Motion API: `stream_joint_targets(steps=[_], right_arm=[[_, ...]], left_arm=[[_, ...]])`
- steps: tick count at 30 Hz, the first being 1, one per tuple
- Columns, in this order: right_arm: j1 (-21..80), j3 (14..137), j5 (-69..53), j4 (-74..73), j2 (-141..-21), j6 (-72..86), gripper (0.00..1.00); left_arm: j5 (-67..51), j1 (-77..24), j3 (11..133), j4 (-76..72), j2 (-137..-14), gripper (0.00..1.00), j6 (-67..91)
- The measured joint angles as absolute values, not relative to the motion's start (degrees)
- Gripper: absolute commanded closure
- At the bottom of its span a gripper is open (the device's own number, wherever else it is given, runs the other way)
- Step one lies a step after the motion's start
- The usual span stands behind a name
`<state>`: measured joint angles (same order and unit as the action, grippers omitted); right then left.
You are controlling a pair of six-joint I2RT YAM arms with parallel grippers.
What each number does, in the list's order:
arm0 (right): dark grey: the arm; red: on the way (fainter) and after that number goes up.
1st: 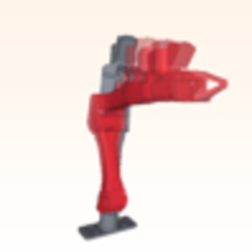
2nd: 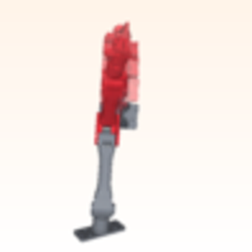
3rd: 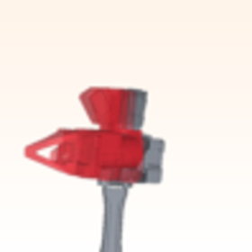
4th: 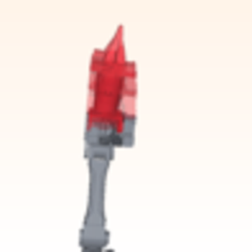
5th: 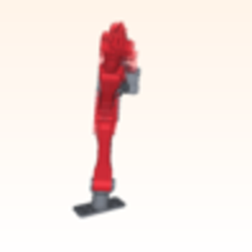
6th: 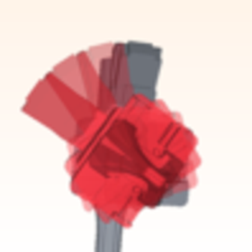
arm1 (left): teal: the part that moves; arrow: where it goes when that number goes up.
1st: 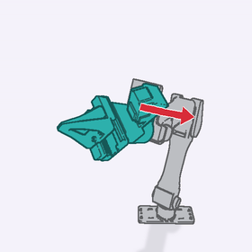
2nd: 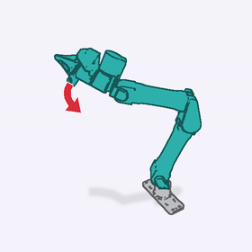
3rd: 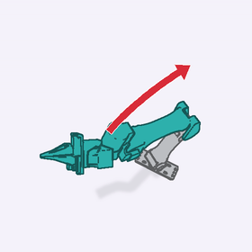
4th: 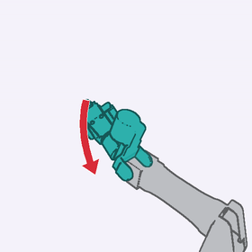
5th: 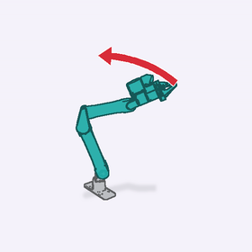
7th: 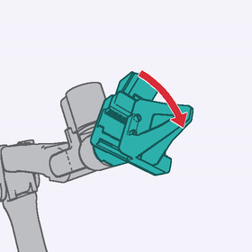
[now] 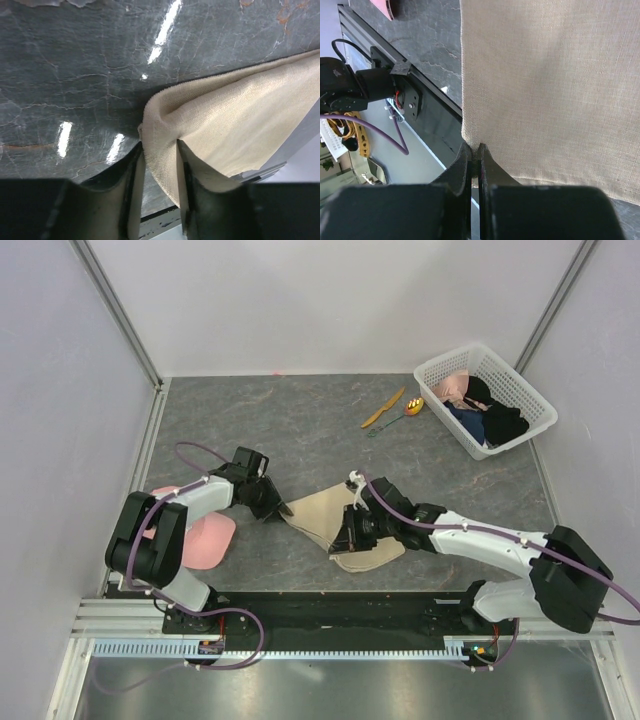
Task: Fold the napkin into a case and place the utensils inside
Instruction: Pick up the lower triangle-folded napkin from the center of the board, then fold the lower triangle-folded napkin at the center of the board.
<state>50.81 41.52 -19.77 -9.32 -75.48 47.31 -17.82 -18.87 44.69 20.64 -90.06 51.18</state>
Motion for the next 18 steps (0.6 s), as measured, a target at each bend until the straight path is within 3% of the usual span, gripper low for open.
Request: stream_joint_targets(steps=[3,6,11,18], right_arm=[[50.8,39.7,-20.3,-8.5,-74.6,47.4,1.0],[50.7,37.7,-20.9,-7.1,-73.7,47.4,1.0],[50.6,33.4,-25.5,-1.5,-73.8,47.4,1.0],[50.7,28.2,-33.8,16.2,-80.9,51.4,1.0]], left_arm=[[-16.9,-18.9,44.7,20.6,-90.1,0.9,51.2],[-15.6,-19.4,45.0,21.6,-89.7,0.98,51.1],[-9.4,-22.6,50.9,30.0,-87.7,0.98,51.0],[6.8,-31.5,70.7,51.1,-91.3,0.98,51.7]])
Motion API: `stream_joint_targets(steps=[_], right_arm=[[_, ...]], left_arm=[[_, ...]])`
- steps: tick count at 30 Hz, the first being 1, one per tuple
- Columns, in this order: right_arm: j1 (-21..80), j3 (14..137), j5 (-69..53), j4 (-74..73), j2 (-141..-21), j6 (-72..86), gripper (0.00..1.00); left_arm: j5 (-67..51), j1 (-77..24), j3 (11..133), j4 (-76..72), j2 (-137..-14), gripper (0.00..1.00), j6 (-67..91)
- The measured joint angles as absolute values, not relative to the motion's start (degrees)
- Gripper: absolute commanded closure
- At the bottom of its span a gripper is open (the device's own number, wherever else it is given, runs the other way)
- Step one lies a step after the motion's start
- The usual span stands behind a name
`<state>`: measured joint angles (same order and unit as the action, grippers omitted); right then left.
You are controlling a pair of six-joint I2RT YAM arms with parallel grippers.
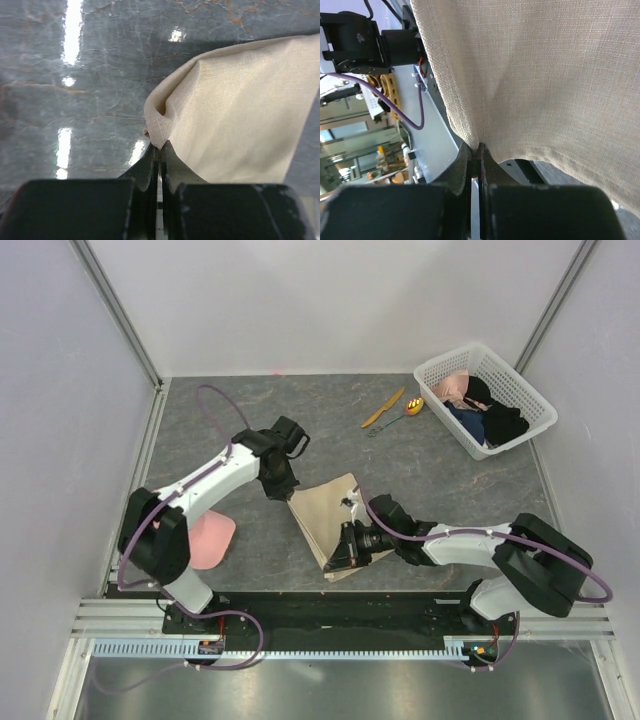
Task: Fold the napkin into a case and place the utensils inside
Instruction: Fold the lower triangle-folded napkin at the center of the board.
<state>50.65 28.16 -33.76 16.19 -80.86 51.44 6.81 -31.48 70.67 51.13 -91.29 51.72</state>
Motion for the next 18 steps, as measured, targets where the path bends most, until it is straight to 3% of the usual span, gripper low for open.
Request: stream_joint_targets(steps=[10,18], right_arm=[[48.7,22.5,-37.5,28.3,-84.4,57.3,1.0],[43.1,21.3,-37.6,25.3,-83.1,55.1,1.0]], left_arm=[[17.5,-37.8,93.2,73.5,-114.7,0.98,58.9],[18.1,-38.7,104.6,78.0,-121.3,0.98,59.6]])
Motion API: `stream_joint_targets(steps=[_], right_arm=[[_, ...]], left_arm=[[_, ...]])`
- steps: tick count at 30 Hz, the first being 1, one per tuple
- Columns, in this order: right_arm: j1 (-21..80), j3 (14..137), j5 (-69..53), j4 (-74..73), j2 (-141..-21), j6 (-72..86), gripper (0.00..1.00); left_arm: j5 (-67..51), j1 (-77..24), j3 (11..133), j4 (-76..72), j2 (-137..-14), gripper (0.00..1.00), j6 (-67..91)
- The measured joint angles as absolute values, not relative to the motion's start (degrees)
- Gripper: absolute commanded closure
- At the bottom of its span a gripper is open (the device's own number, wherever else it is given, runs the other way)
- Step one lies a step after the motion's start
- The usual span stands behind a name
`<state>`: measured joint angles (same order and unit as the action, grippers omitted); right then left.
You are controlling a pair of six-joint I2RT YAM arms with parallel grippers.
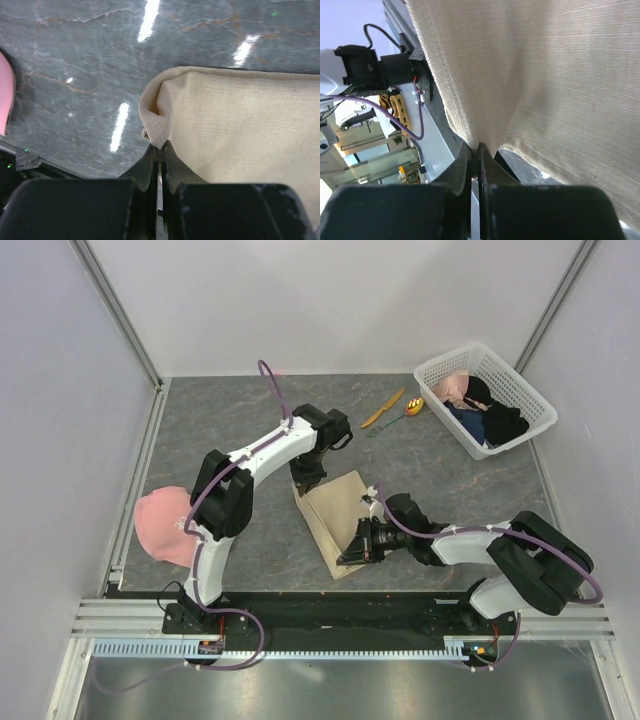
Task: Fold the napkin into a case and place the utensils inside
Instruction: Fold the lower triangle-folded napkin at the center of the board.
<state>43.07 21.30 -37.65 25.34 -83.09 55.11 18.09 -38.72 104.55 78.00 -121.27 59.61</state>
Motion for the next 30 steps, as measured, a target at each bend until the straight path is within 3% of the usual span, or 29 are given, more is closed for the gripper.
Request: stream_joint_targets(steps=[30], right_arm=[[36.2,25.6,-34.5,-2.1,-76.5,40.9,0.99]], left_arm=[[16.8,-43.4,114.7,75.7,-131.0,0.98,60.8]])
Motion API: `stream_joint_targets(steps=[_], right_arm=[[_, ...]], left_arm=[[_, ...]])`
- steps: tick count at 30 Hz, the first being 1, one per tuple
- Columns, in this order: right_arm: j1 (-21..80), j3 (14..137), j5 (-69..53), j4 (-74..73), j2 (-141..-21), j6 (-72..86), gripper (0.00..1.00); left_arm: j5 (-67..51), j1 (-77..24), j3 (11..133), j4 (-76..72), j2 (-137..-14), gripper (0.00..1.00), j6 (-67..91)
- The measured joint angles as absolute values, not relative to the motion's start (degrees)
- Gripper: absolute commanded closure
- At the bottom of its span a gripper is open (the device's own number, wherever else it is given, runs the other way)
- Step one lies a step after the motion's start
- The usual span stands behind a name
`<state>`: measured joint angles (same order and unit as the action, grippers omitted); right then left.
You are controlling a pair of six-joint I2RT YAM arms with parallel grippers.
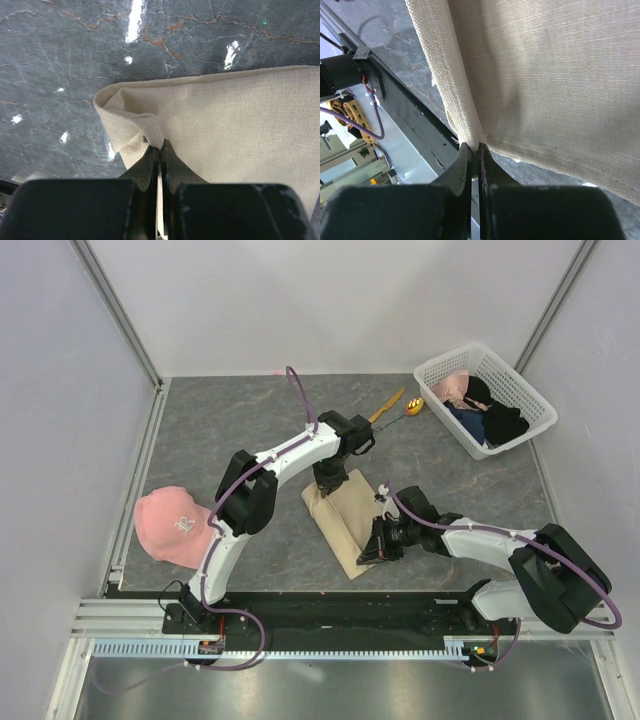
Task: Fold the napkin into a case and place the utensils inside
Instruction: Fold the lower triangle-folded napkin at the center of the board.
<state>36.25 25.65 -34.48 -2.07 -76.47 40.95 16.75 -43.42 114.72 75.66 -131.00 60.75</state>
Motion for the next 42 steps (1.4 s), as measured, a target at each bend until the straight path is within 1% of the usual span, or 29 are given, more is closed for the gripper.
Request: stream_joint_targets(steps=[12,20,24,26,28,29,31,32,35,42], right_arm=[[31.8,26.4,-34.2,-6.4,-76.4,37.9,0.94],[29.4,28.1,-34.3,-9.1,-78.5,35.1,0.92],[28.2,28.8,-34.2,-10.3,-79.6,33.6,0.85],[27.8,29.6,-34.2,-11.4,-80.4,32.8,0.84],[27.6,30.6,-34.0,-12.6,-80.9,31.8,0.8],[27.5,31.1,-34.0,-13.3,-81.0,31.4,0.72],[27.3,32.1,-33.6,-14.9,-81.1,30.5,0.65],[27.2,32.6,-33.5,-15.8,-81.1,30.0,0.6],[27.1,34.0,-33.1,-19.4,-81.1,28.9,0.5],[25.4,42.0,-32.0,-28.4,-80.4,27.1,0.43]], left_arm=[[15.8,-43.5,116.0,73.3,-131.4,0.98,60.8],[14.9,-43.5,118.1,71.6,-132.8,0.98,60.8],[14.9,-43.5,118.1,70.7,-133.4,0.98,60.8],[14.8,-43.5,118.1,69.9,-133.8,0.98,60.8],[14.8,-43.5,118.2,69.2,-134.2,0.98,60.8],[14.8,-43.5,118.2,68.7,-134.4,0.98,60.8],[14.9,-43.5,118.2,68.0,-134.7,0.98,60.8],[15.0,-43.5,118.2,67.5,-134.8,0.98,60.8],[15.5,-43.1,118.3,65.9,-135.0,0.98,60.8],[16.5,-42.4,118.4,64.2,-135.5,0.98,60.6]])
